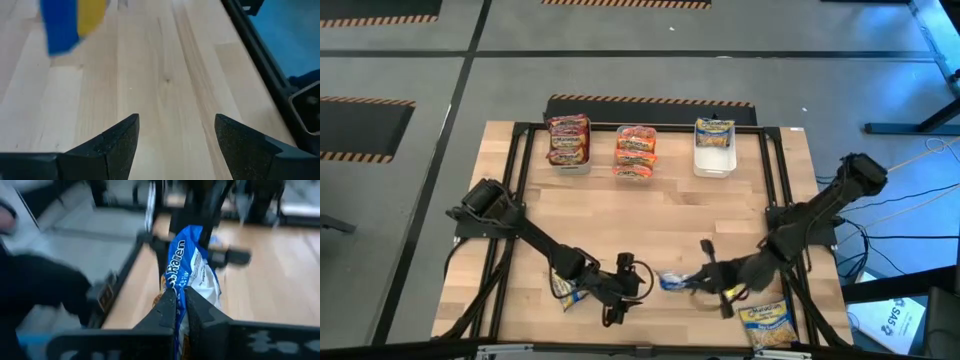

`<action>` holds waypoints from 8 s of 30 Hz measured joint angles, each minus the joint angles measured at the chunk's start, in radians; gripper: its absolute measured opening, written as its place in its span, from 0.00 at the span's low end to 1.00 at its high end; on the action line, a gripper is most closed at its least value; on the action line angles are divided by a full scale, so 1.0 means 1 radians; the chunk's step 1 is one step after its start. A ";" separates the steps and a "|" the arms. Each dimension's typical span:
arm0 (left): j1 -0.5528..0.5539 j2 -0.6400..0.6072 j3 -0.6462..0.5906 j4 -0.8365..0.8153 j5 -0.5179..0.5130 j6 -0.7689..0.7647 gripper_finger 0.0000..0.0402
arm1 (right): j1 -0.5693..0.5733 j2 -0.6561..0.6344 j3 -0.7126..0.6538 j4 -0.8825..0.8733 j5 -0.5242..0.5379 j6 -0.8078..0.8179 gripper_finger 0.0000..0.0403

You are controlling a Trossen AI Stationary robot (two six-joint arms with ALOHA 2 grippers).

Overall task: Sort Maruchan noodles
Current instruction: Put the middle blue noodle into the white bin

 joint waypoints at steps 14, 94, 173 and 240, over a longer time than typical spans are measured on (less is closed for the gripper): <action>0.089 0.058 0.000 0.159 -0.071 -0.024 0.63 | -0.016 -0.053 -0.578 1.251 -0.053 -0.311 0.00; 0.291 -0.107 0.150 -0.484 0.152 0.028 0.28 | -0.297 0.074 -0.032 -0.005 0.012 0.007 0.54; 0.254 -0.290 -0.239 0.645 0.097 0.117 0.58 | -0.276 0.083 -0.302 1.012 -0.001 -0.314 0.24; 0.255 -0.221 -0.239 0.309 -0.024 0.158 0.35 | -0.446 0.376 0.590 -0.736 -0.296 -0.033 0.21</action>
